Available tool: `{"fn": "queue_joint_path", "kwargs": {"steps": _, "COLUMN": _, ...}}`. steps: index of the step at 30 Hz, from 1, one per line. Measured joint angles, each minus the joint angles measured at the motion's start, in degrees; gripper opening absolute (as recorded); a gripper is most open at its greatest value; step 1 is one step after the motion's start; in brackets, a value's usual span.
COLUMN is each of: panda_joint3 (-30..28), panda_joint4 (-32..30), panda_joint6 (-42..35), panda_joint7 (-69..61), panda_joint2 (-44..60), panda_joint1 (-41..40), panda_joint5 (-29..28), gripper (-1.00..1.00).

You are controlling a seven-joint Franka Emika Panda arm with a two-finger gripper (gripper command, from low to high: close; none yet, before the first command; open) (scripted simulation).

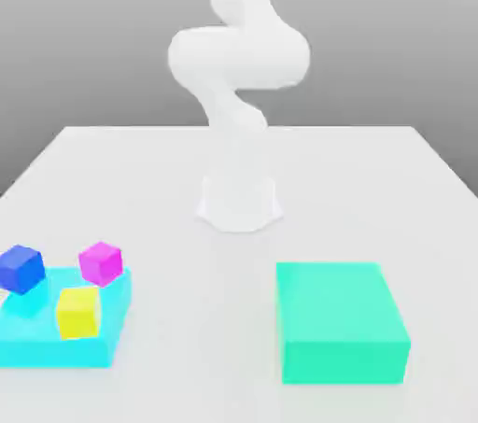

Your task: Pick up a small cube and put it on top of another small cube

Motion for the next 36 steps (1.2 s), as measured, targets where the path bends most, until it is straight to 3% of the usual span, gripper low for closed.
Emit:
{"fn": "queue_joint_path", "kwargs": {"steps": 19, "panda_joint3": 6.4, "panda_joint4": 8.6, "panda_joint6": 6.7, "panda_joint7": -19.6, "panda_joint2": 39.8, "panda_joint1": 11.8, "panda_joint5": -3.1, "gripper": 0.00}}
{"fn": "queue_joint_path", "kwargs": {"steps": 32, "panda_joint3": 11.0, "panda_joint4": 14.4, "panda_joint6": 11.1, "panda_joint7": -30.5, "panda_joint2": 67.2, "panda_joint1": 18.5, "panda_joint5": -8.9, "gripper": 0.00}}
{"fn": "queue_joint_path", "kwargs": {"steps": 36, "panda_joint3": 9.9, "panda_joint4": 16.3, "panda_joint6": 15.7, "panda_joint7": -30.5, "panda_joint2": 75.5, "panda_joint1": 20.3, "panda_joint5": -11.0, "gripper": 0.00}}
